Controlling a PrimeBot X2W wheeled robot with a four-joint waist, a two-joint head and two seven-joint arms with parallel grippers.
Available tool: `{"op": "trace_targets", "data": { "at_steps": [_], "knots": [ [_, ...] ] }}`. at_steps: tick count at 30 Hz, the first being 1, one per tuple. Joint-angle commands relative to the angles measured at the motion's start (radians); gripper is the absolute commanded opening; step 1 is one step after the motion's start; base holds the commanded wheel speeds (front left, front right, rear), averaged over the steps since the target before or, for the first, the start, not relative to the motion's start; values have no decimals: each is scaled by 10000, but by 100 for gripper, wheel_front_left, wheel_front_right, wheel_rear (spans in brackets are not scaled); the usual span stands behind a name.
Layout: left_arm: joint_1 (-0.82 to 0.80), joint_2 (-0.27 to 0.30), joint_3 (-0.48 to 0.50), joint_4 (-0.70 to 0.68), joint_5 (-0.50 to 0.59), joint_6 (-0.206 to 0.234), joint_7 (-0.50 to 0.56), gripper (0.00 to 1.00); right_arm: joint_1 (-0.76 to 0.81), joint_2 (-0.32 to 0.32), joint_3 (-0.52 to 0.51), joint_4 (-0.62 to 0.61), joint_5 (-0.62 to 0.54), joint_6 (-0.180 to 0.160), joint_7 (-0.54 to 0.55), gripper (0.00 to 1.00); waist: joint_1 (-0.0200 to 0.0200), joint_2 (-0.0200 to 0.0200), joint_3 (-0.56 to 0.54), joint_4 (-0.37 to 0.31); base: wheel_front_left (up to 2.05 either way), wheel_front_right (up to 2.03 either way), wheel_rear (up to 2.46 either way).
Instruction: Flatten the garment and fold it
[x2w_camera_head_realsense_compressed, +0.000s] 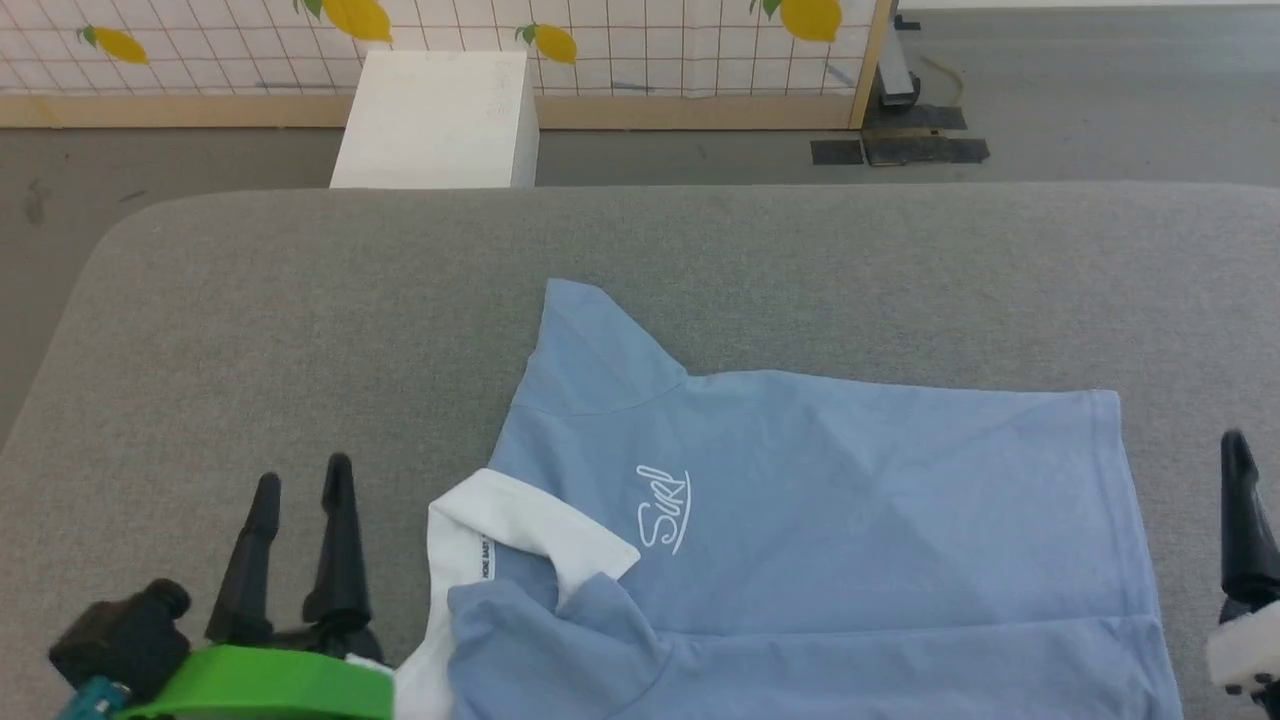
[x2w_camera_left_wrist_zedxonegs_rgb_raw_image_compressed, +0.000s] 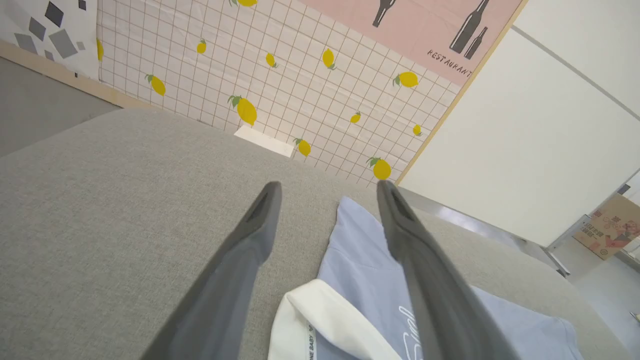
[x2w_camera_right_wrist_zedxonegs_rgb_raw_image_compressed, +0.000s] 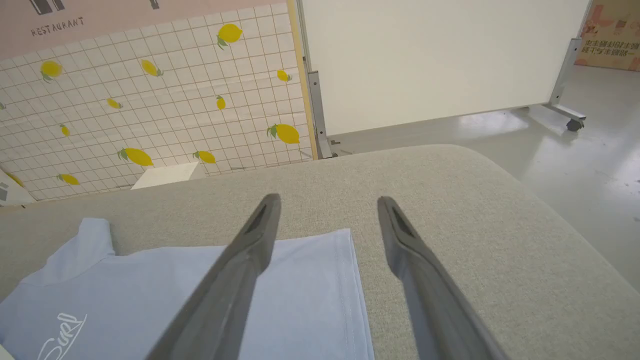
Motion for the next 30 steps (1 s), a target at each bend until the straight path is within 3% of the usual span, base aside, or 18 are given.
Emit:
{"op": "trace_targets", "data": {
  "at_steps": [1,7,12,17,20,24,26,30],
  "knots": [
    [-158,-155,-151,224,227,-107,-536,100,-145,6,171,76,-250,-13,-651,100,0,0,80,65,0,0,0],
    [-210,-397,-987,1767,985,-186,-1888,100,120,6,884,1120,-1041,-13,-2506,100,0,0,121,123,0,0,0],
    [-394,-433,-1257,2435,1376,-177,-2114,100,247,6,1162,1899,-933,-13,-3059,100,0,0,149,134,0,0,0],
    [-1025,-110,-1259,2501,1663,-238,-1962,100,98,6,1260,2203,-872,-13,-3314,100,0,0,326,35,0,0,0],
    [-1769,245,-1331,2248,1756,-331,-1252,100,-61,6,1221,2224,-861,-13,-3380,100,0,0,594,8,0,0,0],
    [-3320,836,-1388,1979,1441,-775,138,100,-256,6,1142,2136,-832,-13,-3391,100,0,0,1208,22,0,0,0],
    [-4741,1436,-1569,2002,1373,-1001,1528,100,-473,6,1180,2128,-805,-13,-3390,100,0,0,1750,8,0,0,0],
    [-6767,1685,-1763,2402,738,-1167,3338,100,-818,6,1348,2175,-752,-13,-3457,100,0,0,2408,-80,0,0,0]
  ]
}}
